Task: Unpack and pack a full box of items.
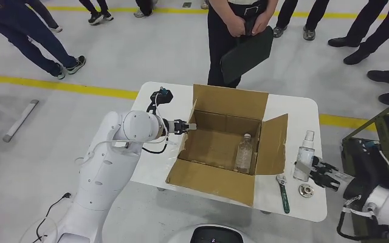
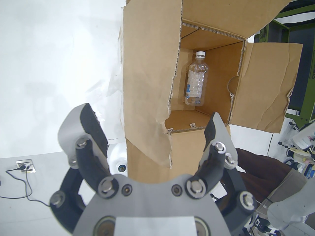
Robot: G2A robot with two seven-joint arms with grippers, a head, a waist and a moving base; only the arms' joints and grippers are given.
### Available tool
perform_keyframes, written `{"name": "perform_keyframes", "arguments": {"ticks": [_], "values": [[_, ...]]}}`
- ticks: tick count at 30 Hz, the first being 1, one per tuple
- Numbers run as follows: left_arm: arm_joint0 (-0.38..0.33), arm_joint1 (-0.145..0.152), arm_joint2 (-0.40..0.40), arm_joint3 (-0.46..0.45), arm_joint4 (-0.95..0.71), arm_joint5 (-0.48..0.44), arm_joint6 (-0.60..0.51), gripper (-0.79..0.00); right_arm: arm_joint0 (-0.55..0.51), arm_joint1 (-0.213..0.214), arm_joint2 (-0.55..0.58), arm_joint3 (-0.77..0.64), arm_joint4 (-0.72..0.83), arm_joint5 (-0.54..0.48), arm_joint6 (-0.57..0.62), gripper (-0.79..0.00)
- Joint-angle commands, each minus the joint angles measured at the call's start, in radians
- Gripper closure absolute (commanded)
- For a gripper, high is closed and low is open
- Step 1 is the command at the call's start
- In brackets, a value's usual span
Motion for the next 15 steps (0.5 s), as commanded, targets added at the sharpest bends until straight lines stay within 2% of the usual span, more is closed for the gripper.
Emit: {"name": "perform_keyframes", "arguments": {"ticks": [1, 6, 12, 15], "values": [[0.0, 0.0, 0.0, 0.0, 0.0, 0.0, 0.0, -0.785, 0.039, 0.005, -0.055, -0.014, -0.025, 0.055, -0.011, 0.0], [0.0, 0.0, 0.0, 0.0, 0.0, 0.0, 0.0, -0.785, 0.152, 0.014, -0.254, 0.043, -0.115, 0.155, -0.052, 0.0], [0.0, 0.0, 0.0, 0.0, 0.0, 0.0, 0.0, -0.785, 0.294, 0.016, -0.504, 0.189, -0.273, 0.215, -0.101, 0.0], [0.0, 0.0, 0.0, 0.0, 0.0, 0.0, 0.0, -0.785, 0.301, 0.016, -0.514, 0.2, -0.28, 0.219, -0.107, 0.0]]}}
